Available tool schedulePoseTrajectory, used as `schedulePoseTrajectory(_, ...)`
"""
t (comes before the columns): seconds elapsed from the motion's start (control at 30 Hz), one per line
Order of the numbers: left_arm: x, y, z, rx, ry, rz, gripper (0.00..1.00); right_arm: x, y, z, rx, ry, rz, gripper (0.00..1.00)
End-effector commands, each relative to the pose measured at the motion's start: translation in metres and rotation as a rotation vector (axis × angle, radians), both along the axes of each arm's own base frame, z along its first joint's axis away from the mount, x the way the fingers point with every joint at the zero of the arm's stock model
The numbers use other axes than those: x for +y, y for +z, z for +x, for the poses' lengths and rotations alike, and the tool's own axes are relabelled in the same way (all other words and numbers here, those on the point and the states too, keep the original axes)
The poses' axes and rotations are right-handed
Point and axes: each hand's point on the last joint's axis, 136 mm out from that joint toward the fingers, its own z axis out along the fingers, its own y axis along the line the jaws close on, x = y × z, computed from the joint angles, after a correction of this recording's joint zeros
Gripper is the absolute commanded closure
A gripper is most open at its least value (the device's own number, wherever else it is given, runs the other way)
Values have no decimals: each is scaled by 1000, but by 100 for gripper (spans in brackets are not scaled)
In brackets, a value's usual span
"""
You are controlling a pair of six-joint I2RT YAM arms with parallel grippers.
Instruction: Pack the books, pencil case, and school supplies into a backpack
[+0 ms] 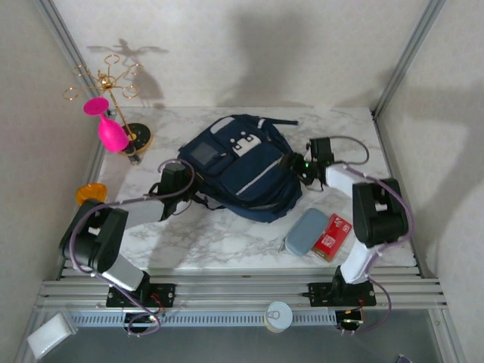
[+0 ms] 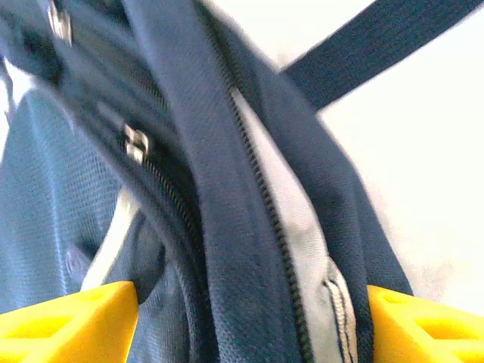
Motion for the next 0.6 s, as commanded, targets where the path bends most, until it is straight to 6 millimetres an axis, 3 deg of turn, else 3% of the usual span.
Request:
schedulePoseTrajectory(0.0, -36, 44, -16, -119, -10, -152, 100, 3, 27, 45, -111, 64, -48, 25)
schedulePoseTrajectory(0.1, -36, 52, -29, -115, 56, -114, 100, -17, 30, 45, -78, 12, -136, 23)
schedulePoseTrajectory(0.3, -37, 48, -31, -115, 98, -168, 100, -73, 52, 14, -48, -91, -319, 13)
schedulePoseTrajectory(0.33, -40, 49, -29, -118, 89, -174, 100, -71, 59, 7, -62, -82, -327, 12)
schedulePoseTrajectory(0.43, -45, 52, -27, -122, 86, -184, 100, -40, 74, -26, -108, 7, -324, 11)
schedulePoseTrajectory(0.57, -44, 53, -27, -124, 97, -164, 100, 15, 70, -90, -67, 130, -213, 15)
